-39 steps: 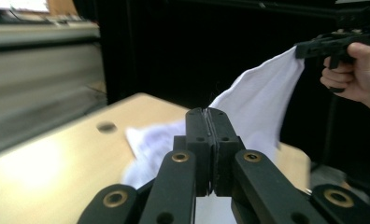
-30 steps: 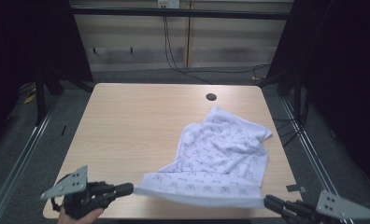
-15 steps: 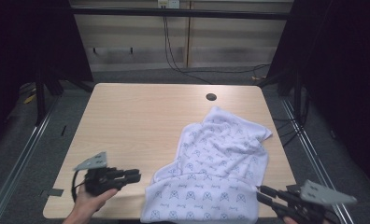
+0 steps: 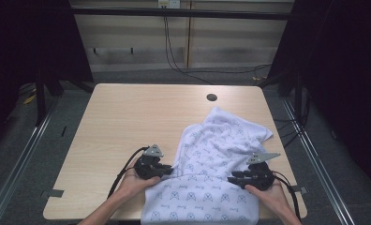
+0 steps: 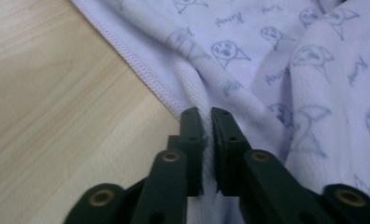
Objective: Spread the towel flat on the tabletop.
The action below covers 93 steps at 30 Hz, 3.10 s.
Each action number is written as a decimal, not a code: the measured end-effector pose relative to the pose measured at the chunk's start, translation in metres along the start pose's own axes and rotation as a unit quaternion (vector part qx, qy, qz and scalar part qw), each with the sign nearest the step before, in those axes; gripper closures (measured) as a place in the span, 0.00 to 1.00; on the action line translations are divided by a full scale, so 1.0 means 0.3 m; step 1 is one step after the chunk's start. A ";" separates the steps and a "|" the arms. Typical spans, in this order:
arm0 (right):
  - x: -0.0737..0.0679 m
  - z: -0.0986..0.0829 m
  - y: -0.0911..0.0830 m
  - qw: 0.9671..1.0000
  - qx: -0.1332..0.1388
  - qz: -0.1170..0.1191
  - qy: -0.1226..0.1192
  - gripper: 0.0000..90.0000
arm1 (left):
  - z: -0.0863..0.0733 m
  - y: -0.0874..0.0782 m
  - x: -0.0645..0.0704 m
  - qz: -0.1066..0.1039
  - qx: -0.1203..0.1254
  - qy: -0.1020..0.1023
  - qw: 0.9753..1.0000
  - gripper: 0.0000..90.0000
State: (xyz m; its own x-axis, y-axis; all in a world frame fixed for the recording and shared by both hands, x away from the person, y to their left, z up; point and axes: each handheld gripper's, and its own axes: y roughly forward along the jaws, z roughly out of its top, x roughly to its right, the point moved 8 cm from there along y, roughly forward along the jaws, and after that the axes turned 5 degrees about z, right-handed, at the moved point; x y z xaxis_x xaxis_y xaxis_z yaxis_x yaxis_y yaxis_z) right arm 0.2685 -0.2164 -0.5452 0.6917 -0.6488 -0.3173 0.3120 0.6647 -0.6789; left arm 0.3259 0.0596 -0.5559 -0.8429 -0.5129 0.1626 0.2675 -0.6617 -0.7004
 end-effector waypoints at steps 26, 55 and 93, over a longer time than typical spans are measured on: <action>-0.199 -0.202 -0.319 0.995 0.083 -0.063 0.006 0.78 | -0.145 -0.327 0.055 -0.045 0.060 -0.044 0.996 0.77; -0.026 -0.047 0.005 0.997 -0.029 -0.046 -0.046 0.97 | -0.102 -0.189 0.043 -0.061 0.007 -0.019 0.998 0.76; 0.258 0.207 0.052 0.993 0.055 -0.101 0.030 0.65 | 0.072 -0.022 -0.184 -0.004 0.036 -0.086 0.996 0.78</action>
State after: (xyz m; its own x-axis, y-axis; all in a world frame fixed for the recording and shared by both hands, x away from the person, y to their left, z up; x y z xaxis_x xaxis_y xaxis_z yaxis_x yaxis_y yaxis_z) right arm 0.3674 -0.2332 -0.5391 0.5689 -0.7917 -0.2229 0.5124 0.5531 -0.6569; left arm 0.3807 0.0806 -0.5453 -0.7541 -0.5899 0.2887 0.3000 -0.7004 -0.6476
